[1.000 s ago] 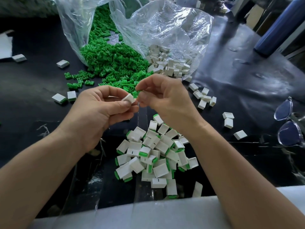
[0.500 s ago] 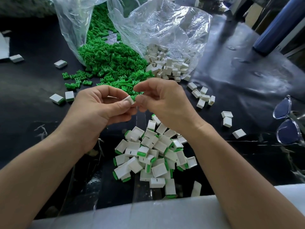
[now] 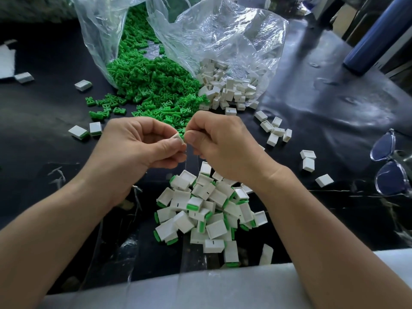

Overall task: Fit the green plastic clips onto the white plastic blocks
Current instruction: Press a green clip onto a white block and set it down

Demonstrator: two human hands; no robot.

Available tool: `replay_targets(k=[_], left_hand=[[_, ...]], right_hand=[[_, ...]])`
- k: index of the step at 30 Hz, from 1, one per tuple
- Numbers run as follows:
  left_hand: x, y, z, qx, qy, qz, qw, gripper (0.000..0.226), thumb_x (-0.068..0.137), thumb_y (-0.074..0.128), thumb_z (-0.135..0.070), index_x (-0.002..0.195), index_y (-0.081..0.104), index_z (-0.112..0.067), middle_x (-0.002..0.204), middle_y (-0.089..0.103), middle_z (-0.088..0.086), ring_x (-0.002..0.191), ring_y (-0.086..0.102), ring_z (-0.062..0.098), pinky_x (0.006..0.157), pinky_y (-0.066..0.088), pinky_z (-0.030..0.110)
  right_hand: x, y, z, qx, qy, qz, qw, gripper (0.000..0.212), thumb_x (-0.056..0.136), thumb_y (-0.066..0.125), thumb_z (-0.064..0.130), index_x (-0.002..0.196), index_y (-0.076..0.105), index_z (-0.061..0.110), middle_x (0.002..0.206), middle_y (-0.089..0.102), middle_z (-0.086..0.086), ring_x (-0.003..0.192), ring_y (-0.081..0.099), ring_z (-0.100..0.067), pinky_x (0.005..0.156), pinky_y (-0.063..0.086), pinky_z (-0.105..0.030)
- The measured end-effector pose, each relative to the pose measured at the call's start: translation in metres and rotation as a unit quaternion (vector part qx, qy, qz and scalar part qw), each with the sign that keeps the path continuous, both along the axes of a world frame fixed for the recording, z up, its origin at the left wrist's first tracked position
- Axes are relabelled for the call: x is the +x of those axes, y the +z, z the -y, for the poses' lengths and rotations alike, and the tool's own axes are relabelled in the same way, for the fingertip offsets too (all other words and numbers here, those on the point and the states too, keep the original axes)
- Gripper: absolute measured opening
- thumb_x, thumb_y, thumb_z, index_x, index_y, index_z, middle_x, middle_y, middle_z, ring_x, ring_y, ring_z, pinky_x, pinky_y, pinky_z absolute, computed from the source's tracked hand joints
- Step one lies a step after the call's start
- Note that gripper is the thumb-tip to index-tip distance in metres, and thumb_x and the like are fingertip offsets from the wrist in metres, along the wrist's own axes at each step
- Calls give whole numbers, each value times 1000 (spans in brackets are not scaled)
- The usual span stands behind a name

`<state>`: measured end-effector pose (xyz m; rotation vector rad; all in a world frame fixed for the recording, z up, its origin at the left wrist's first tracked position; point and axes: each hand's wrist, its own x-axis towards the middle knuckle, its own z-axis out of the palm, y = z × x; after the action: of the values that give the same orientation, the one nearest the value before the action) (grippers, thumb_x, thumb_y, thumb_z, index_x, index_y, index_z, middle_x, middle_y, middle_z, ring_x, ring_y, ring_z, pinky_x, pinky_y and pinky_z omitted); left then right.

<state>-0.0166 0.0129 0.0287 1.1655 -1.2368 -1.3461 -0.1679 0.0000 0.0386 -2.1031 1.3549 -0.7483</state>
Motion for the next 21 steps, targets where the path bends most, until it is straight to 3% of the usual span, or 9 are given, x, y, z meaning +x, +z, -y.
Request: replay_targets(k=[3,10,15,17,21], left_hand=[[-1,1,-1,-21,-6,17,1000,18,57,67,-15,72,64,-6,67,71,11,57,69,17,51,54,19],[0,-2,-3,-59,-31,62,996,14,59,67,-15,70,65,-7,65,70,13,54,68,18,49,54,21],[1,-5,-4,-75,-56,103,990,6,67,69,-5,71,66,-3,62,68,13,51,65,14,50,54,20],[0,-4,-4,-73,-48,82,993,12,63,68,-9,73,65,-3,62,69,11,52,66,14,50,54,20],[2,1,1,-53,-16,0,998,20,60,67,-16,77,63,-7,63,71,5,58,69,15,50,53,18]], right_hand=[[-1,2,-1,-38,13,-40,998,13,91,54,14,86,62,5,70,59,-8,70,52,-25,68,41,-39],[-3,7,-4,-65,50,-129,988,13,91,53,16,86,60,6,68,45,6,68,43,-17,63,31,-32],[-4,4,-3,-74,86,-185,976,11,91,52,16,87,59,9,72,46,4,71,43,-21,65,34,-36],[-5,3,-2,-89,70,-142,983,11,89,55,13,86,62,6,70,49,2,69,47,-22,64,38,-36],[1,1,-2,-27,-6,85,996,10,87,61,13,78,64,9,63,56,4,60,53,-14,59,47,-32]])
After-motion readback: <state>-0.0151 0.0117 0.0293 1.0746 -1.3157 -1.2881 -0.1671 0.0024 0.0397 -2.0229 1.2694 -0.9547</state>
